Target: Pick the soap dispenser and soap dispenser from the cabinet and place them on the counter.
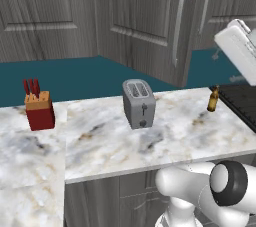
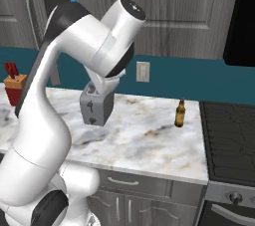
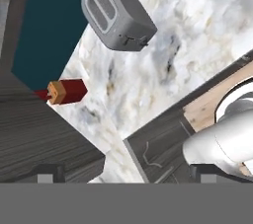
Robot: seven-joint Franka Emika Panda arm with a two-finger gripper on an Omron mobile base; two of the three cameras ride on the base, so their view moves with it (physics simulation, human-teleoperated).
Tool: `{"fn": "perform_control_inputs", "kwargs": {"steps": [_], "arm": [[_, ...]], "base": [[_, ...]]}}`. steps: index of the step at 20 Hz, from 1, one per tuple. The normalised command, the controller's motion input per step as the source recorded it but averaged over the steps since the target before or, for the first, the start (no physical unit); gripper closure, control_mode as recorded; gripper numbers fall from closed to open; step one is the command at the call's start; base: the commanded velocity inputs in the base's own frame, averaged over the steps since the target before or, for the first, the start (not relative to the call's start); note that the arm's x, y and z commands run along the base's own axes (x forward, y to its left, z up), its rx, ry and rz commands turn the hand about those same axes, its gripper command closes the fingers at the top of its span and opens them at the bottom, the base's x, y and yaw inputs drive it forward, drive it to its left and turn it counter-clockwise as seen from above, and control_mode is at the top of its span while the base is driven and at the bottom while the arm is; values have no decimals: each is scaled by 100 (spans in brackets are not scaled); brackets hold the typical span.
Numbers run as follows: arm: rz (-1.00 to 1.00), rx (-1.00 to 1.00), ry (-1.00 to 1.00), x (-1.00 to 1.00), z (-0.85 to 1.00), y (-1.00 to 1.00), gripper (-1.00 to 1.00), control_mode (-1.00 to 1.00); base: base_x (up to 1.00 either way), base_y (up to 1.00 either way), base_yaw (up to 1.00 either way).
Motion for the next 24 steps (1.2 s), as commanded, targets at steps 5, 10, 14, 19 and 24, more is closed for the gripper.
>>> {"fn": "perform_control_inputs", "kwargs": {"steps": [5, 10, 14, 19, 24], "arm": [[0, 10, 1, 7, 6, 24, -100, -100], [0, 11, 0, 17, 1, 20, -100, -100], [-2, 11, 0, 34, -2, 9, -100, -100], [-2, 11, 0, 23, 2, 12, -100, -100], [9, 12, 2, -11, 3, 20, -100, -100]], "base": [[0, 0, 0], [0, 0, 0], [0, 0, 0], [0, 0, 0], [0, 0, 0]]}}
